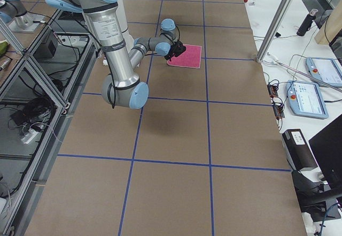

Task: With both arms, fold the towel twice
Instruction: 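Move the right gripper to the pink towel's corner nearest the robot, then lower the right gripper onto the towel corner and close it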

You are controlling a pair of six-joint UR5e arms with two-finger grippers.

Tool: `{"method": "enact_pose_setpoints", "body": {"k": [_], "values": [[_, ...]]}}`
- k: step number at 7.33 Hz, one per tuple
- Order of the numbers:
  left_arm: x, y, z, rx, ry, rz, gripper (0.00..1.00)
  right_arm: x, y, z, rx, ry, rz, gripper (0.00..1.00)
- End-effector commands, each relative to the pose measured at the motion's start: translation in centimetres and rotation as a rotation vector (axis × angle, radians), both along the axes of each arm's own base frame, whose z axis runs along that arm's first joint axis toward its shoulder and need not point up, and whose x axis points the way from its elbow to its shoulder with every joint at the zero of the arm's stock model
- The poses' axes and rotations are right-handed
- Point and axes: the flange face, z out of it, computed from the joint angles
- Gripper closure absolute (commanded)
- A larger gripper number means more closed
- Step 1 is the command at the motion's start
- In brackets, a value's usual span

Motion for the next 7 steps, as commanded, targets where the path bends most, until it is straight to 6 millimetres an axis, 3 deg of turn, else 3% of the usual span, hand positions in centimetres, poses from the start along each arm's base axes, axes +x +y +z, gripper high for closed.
{"method": "enact_pose_setpoints", "body": {"k": [1,3,7], "values": [[0.5,0.1,-0.2,0.001,0.000,0.009,0.00,-1.7,2.0,0.6,0.002,0.024,0.043,0.12],[0.5,0.1,0.0,0.002,-0.007,0.005,0.00,-2.2,2.7,1.9,-0.032,0.095,0.040,0.17],[0.4,0.2,-0.1,0.003,-0.008,0.005,0.00,-2.5,3.3,1.9,-0.038,0.100,0.027,0.33]]}}
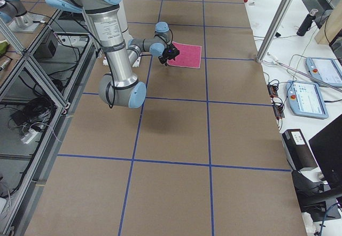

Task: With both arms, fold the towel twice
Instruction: 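Lower the right gripper onto the towel corner and close it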

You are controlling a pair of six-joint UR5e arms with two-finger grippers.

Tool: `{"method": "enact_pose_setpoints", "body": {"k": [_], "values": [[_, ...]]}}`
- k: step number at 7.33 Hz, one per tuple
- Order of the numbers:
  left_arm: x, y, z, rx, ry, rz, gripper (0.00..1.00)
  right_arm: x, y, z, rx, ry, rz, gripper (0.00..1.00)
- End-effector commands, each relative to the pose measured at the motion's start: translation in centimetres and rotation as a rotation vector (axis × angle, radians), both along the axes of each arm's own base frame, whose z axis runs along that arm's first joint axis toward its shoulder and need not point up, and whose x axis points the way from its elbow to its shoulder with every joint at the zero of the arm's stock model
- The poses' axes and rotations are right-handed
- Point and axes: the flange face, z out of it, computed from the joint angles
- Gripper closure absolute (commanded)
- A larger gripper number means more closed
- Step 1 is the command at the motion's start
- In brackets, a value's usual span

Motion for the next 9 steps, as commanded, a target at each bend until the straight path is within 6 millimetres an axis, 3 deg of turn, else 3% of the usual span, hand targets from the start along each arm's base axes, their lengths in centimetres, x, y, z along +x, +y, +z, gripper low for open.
{"method": "enact_pose_setpoints", "body": {"k": [1,9], "values": [[-0.01,0.00,-0.03,0.001,-0.002,-0.001,0.00,-0.46,0.78,0.17,-0.001,0.004,-0.014,0.37],[0.09,-0.06,-0.58,-0.026,0.004,-0.027,0.00,-0.22,0.80,-0.24,0.005,-0.004,-0.009,0.69]]}}
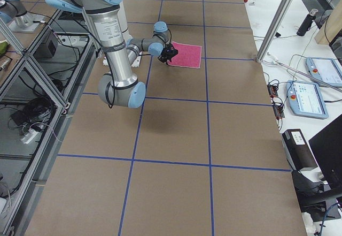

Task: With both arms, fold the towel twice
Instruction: 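Lower the right gripper onto the towel corner and close it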

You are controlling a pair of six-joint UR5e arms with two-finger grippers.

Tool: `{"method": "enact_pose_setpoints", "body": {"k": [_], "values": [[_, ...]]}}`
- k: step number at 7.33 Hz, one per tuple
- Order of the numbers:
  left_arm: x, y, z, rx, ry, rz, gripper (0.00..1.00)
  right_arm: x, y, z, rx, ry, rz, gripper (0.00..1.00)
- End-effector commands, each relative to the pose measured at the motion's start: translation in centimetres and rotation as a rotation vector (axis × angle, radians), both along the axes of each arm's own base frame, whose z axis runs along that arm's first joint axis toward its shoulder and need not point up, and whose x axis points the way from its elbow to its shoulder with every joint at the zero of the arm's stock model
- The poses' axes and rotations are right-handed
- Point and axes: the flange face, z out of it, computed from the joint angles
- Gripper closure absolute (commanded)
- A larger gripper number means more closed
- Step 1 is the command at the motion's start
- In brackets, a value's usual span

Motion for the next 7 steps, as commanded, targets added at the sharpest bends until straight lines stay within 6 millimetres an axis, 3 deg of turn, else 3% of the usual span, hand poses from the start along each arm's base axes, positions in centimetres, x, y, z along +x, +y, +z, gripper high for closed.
{"method": "enact_pose_setpoints", "body": {"k": [1,3,7], "values": [[0.06,-0.10,-0.20,0.002,0.001,-0.001,0.00,0.21,0.03,-0.32,0.004,-0.006,0.003,0.71],[0.09,-0.21,-0.34,0.002,0.002,-0.001,0.00,0.33,0.17,-0.49,0.006,-0.011,0.001,0.75],[0.11,-0.27,-0.44,0.005,0.003,-0.001,0.00,0.32,0.27,-0.30,0.004,-0.008,0.001,0.98]]}}
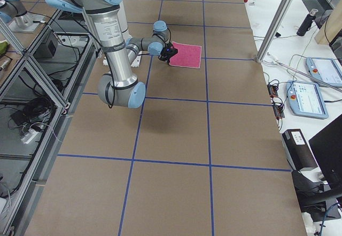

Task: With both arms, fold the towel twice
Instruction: 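Lower the right gripper onto the towel corner and close it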

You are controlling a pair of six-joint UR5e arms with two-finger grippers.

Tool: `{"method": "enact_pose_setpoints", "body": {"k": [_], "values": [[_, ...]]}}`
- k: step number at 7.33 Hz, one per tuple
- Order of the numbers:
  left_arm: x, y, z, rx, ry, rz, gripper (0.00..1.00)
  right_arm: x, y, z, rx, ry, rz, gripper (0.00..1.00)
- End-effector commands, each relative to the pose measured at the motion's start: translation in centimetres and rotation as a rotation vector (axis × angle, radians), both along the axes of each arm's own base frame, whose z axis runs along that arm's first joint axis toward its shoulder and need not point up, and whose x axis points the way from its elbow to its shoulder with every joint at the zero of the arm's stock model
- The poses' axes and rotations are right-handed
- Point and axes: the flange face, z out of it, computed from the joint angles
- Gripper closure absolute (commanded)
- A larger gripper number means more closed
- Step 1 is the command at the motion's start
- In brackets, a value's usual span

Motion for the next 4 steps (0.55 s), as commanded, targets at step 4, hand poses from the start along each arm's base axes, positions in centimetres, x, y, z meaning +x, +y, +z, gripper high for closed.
{"method": "enact_pose_setpoints", "body": {"k": [4], "values": [[7.5,-0.3,-8.2,-0.056,0.016,-0.075,0.00,2.8,0.3,0.2,0.005,-0.018,0.004,1.00]]}}
